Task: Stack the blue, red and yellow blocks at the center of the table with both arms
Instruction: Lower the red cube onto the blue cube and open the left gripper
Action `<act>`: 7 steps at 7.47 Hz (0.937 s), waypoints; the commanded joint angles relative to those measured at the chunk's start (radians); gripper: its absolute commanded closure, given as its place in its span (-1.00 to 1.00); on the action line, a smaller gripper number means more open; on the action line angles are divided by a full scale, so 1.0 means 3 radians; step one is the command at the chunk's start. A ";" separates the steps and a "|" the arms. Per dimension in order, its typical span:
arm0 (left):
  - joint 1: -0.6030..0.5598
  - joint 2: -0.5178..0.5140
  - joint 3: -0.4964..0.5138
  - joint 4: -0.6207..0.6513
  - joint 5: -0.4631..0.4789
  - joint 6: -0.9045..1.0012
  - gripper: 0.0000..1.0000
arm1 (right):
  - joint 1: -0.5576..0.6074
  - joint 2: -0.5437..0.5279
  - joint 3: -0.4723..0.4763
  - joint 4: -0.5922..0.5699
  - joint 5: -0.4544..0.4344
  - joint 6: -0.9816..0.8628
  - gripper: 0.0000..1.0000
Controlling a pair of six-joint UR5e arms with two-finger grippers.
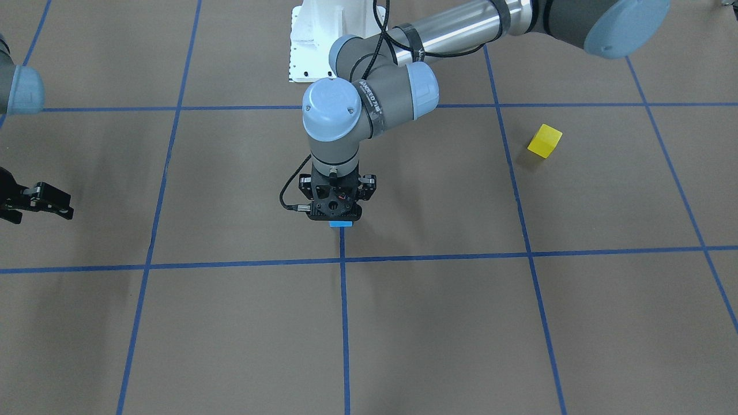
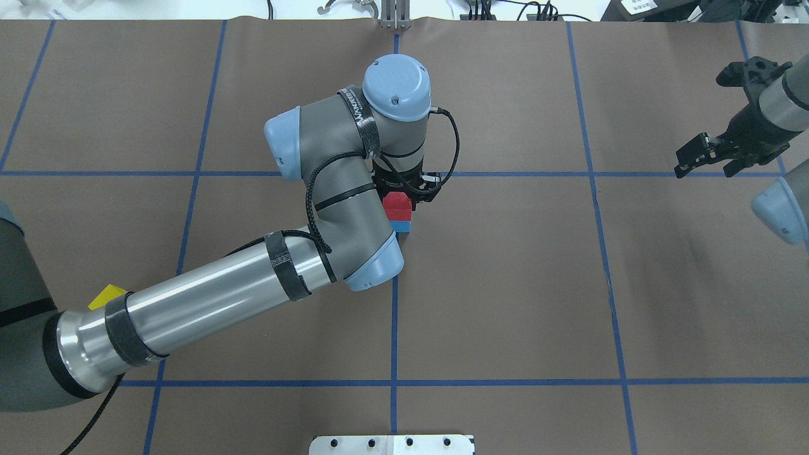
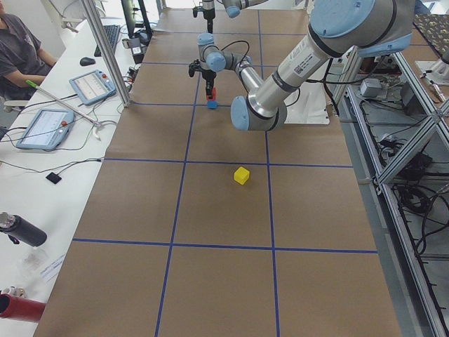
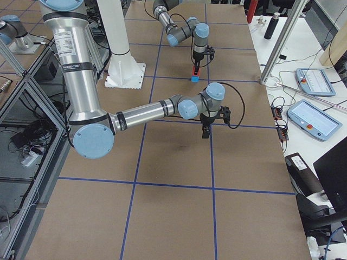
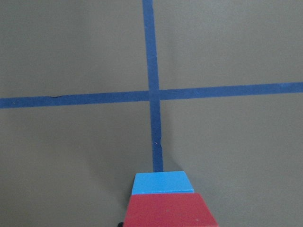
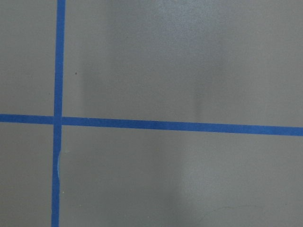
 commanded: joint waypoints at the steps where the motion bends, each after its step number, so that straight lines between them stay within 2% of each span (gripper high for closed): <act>1: 0.0000 0.0004 0.0000 -0.0002 0.0004 0.0001 1.00 | -0.0001 0.0000 0.0000 0.0000 -0.0004 0.0000 -0.98; 3: 0.0000 0.0009 0.0000 -0.0007 -0.0001 -0.0009 1.00 | -0.0001 0.0000 -0.0005 0.0000 -0.0004 0.0000 -0.98; 4: 0.0000 0.0004 0.0000 -0.0007 0.0004 0.0001 0.83 | -0.0006 0.0000 -0.0010 0.0000 -0.0004 0.0000 -0.98; 5: 0.0000 0.0004 0.0000 -0.0012 0.0004 0.0001 0.36 | -0.0006 0.0005 -0.0010 0.0000 -0.0004 0.0000 -0.98; 6: 0.0010 0.0004 0.0000 -0.0012 0.0004 0.0001 0.12 | -0.0006 0.0016 -0.0036 0.0000 -0.0004 0.0000 -0.98; 7: 0.0020 0.0009 0.0005 -0.0007 0.0004 0.0001 -0.31 | -0.0006 0.0046 -0.0071 0.0000 -0.0004 0.0000 -0.98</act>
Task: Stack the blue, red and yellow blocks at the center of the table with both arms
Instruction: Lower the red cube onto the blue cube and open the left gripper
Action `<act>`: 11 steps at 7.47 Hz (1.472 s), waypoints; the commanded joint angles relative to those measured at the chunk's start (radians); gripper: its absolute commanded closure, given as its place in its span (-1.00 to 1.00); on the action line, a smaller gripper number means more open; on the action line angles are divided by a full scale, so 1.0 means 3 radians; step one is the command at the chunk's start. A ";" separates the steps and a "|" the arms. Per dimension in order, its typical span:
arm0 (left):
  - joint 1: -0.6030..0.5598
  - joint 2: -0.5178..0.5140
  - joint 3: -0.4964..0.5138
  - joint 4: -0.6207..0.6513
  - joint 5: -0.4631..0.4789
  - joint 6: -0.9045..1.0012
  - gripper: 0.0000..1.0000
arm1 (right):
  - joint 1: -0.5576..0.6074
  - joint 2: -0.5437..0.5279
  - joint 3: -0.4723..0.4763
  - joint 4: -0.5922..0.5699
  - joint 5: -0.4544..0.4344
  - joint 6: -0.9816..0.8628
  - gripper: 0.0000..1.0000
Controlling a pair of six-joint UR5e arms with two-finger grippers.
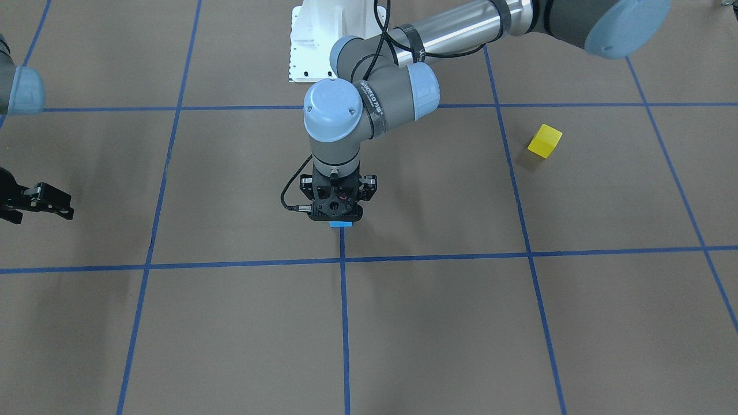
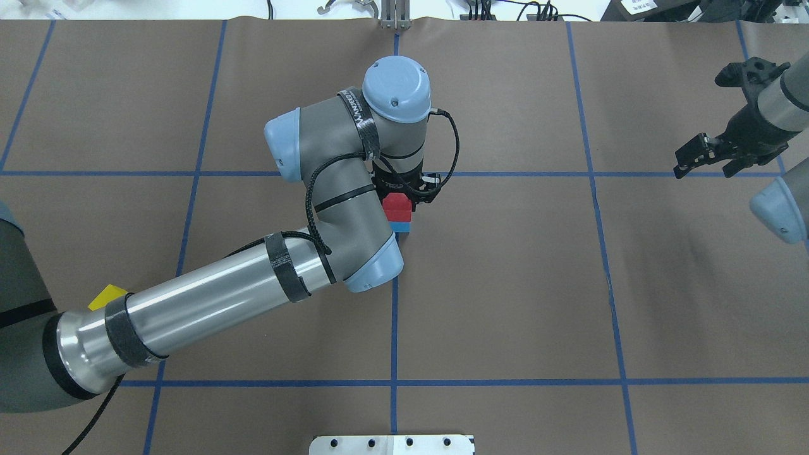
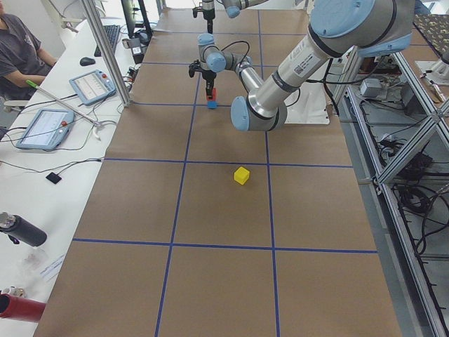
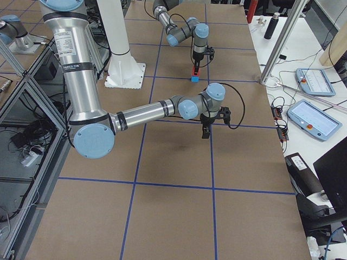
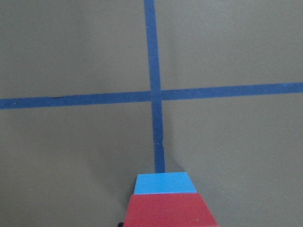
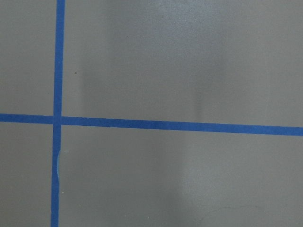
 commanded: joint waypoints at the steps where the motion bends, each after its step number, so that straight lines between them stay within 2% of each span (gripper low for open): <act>1: 0.0021 0.0004 0.0004 0.0003 0.0020 0.0000 -0.41 | 0.0000 0.0043 -0.0046 0.0000 0.0000 0.0000 -0.98; 3: 0.0021 -0.0001 0.0004 0.0003 0.0051 0.0000 -0.50 | 0.0000 0.0048 -0.0057 0.0000 0.0000 0.0000 -0.98; 4: 0.0021 -0.0011 0.0004 0.0003 0.0051 -0.0010 -0.94 | -0.0005 0.0048 -0.0062 0.0000 0.0000 0.0000 -0.98; 6: 0.0021 -0.0006 -0.0016 0.0013 0.0051 0.0000 -0.99 | -0.0005 0.0048 -0.0062 0.0000 0.0000 0.0000 -0.98; 7: -0.0004 0.0019 -0.0193 0.0069 0.0041 0.0000 -0.99 | -0.0005 0.0048 -0.0067 0.0000 0.0000 -0.0005 -0.98; 8: -0.0065 0.0146 -0.0595 0.0363 0.0021 0.0021 -0.99 | -0.0005 0.0048 -0.0067 0.0000 -0.0005 -0.0005 -0.98; 9: -0.0106 0.0486 -0.1272 0.0695 0.0011 0.0056 -0.99 | -0.0005 0.0048 -0.0067 0.0000 -0.0005 -0.0005 -0.98; 10: -0.0137 0.1127 -0.2049 0.0739 0.0005 0.0087 -0.99 | 0.0000 0.0048 -0.0067 0.0005 -0.0005 -0.0005 -0.98; 11: -0.0173 0.1731 -0.2603 0.0714 0.0010 0.0062 -1.00 | 0.0000 0.0048 -0.0062 0.0005 -0.0010 -0.0005 -0.98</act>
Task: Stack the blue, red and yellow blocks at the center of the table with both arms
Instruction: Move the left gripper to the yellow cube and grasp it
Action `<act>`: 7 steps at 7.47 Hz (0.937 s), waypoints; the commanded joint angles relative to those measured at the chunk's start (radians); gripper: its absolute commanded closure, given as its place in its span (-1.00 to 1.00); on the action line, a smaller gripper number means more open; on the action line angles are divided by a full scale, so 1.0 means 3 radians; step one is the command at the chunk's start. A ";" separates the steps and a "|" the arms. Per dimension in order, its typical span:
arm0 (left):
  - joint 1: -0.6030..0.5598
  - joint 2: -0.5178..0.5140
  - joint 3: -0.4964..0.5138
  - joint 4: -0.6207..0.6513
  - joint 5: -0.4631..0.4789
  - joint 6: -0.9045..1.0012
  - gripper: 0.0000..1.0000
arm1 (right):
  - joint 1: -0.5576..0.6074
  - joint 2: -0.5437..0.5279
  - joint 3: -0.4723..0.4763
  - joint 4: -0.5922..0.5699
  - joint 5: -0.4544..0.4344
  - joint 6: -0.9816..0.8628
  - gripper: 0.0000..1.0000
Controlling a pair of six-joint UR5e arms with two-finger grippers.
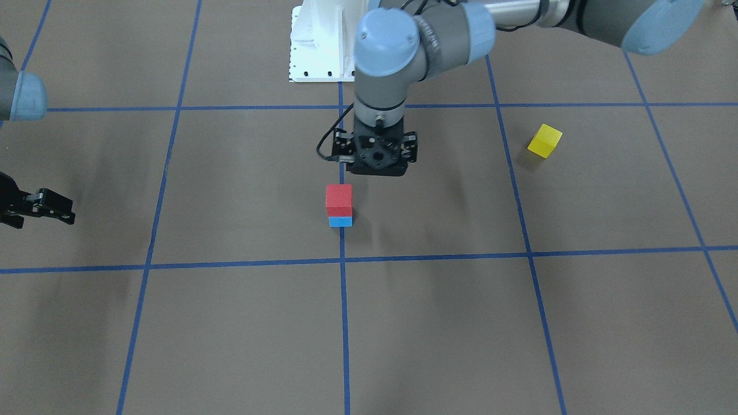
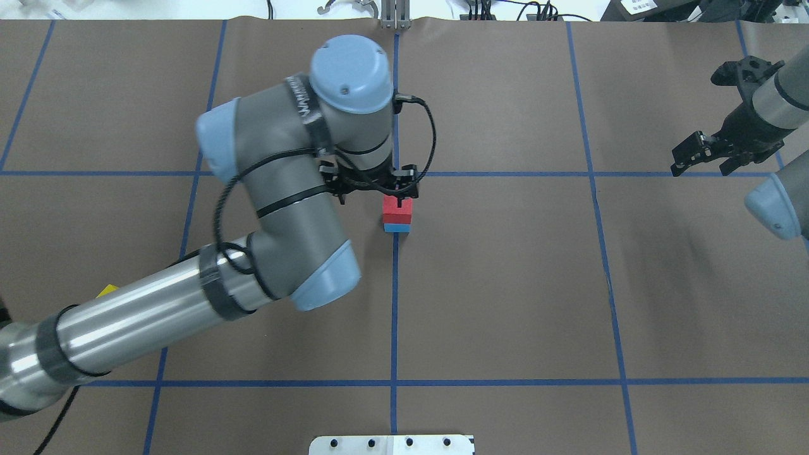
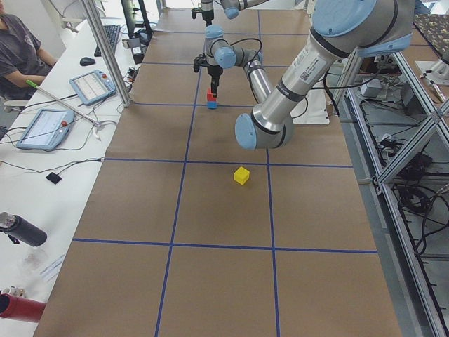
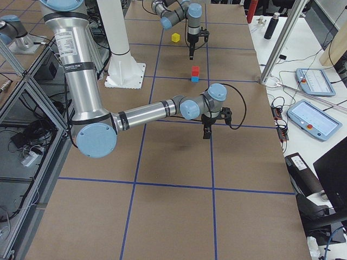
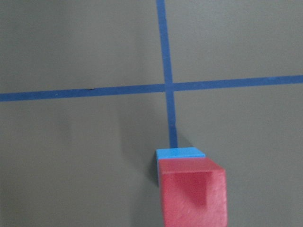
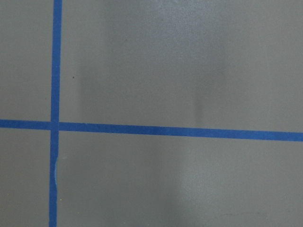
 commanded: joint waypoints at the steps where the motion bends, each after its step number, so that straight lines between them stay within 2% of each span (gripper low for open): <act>1: -0.0052 0.1282 -0.1144 0.0001 0.0015 -0.0146 -1.00 | 0.0002 -0.0005 0.0009 0.0002 -0.0009 0.0005 -0.98; 2: -0.0063 0.1840 -0.1284 -0.0354 0.0025 -0.0410 -1.00 | 0.0002 0.0000 0.0010 0.0002 -0.0009 0.0000 -0.99; 3: -0.0073 0.2473 -0.1271 -0.1076 0.0030 -0.0580 -1.00 | 0.0002 -0.0005 0.0010 0.0007 -0.0025 0.0000 -0.99; 4: -0.0073 0.2925 -0.1088 -0.2060 0.0020 -0.0465 -1.00 | -0.0003 0.0000 0.0030 0.0012 -0.0050 0.0000 -0.99; 5: -0.0083 0.2995 -0.0833 -0.2470 0.0005 0.0108 -1.00 | -0.0003 0.0015 0.0045 0.0038 -0.0055 0.0000 -0.99; 6: -0.0159 0.3102 -0.0785 -0.2464 -0.0005 0.0822 -0.99 | -0.0008 0.0000 0.0005 0.0220 -0.0060 0.0000 -0.99; 7: -0.0261 0.3103 -0.0673 -0.2464 -0.0152 0.1513 -0.99 | -0.0023 -0.0005 -0.0041 0.0298 -0.0055 0.0000 -0.99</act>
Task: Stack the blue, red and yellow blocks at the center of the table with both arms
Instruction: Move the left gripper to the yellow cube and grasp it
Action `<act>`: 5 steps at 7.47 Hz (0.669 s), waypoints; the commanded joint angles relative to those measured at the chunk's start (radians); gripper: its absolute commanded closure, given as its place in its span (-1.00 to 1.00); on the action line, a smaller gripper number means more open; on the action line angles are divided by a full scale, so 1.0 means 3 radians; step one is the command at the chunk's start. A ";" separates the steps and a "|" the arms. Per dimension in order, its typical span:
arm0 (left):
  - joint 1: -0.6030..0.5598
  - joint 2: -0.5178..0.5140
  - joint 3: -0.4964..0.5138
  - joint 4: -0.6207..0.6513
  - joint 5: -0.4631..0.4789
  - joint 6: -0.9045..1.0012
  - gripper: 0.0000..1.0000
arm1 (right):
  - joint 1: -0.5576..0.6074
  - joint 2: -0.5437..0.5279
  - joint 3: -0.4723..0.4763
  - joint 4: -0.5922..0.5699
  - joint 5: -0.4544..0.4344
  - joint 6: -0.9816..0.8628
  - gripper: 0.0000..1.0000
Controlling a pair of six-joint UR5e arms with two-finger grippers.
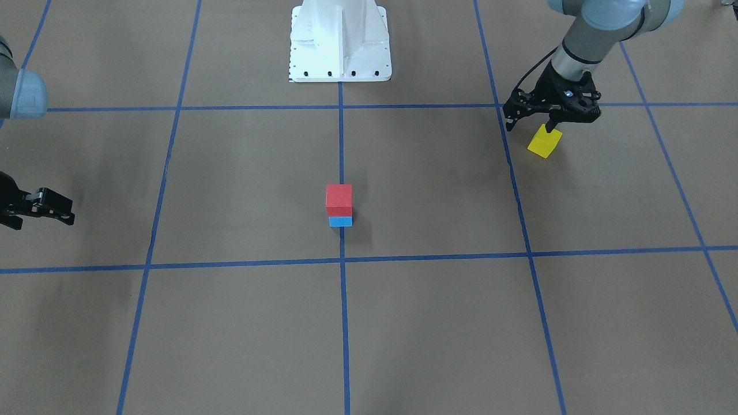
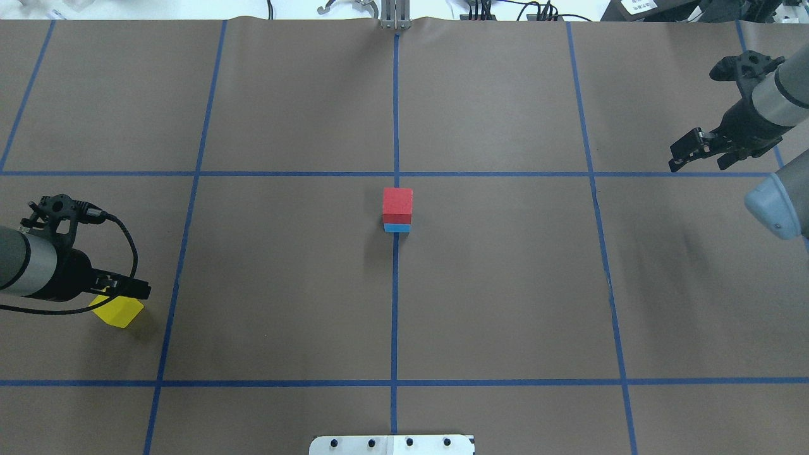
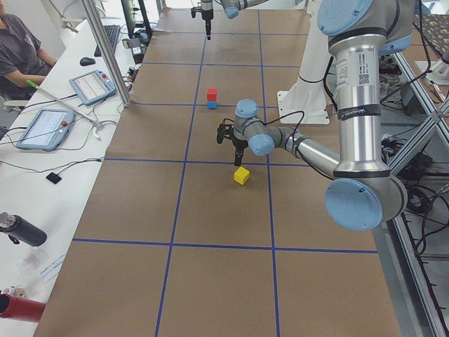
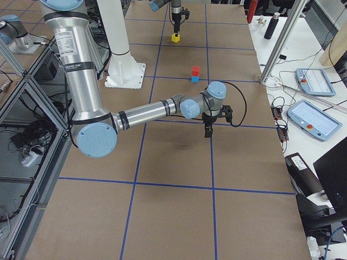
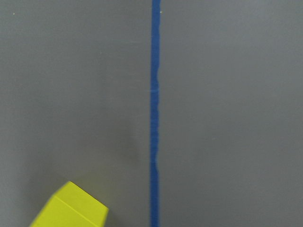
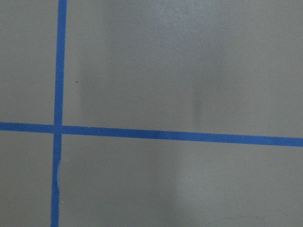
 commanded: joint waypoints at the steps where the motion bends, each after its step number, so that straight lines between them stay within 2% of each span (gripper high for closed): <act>1: -0.0102 0.0019 0.0189 -0.0111 -0.0262 0.0999 -0.99 | -0.0049 -0.0007 -0.0048 0.0136 0.0000 0.0000 -0.99; 5: -0.0092 -0.0059 0.0266 0.0124 -0.0299 0.1159 -0.99 | -0.0075 -0.0002 -0.0074 0.0141 -0.0005 0.0000 -0.99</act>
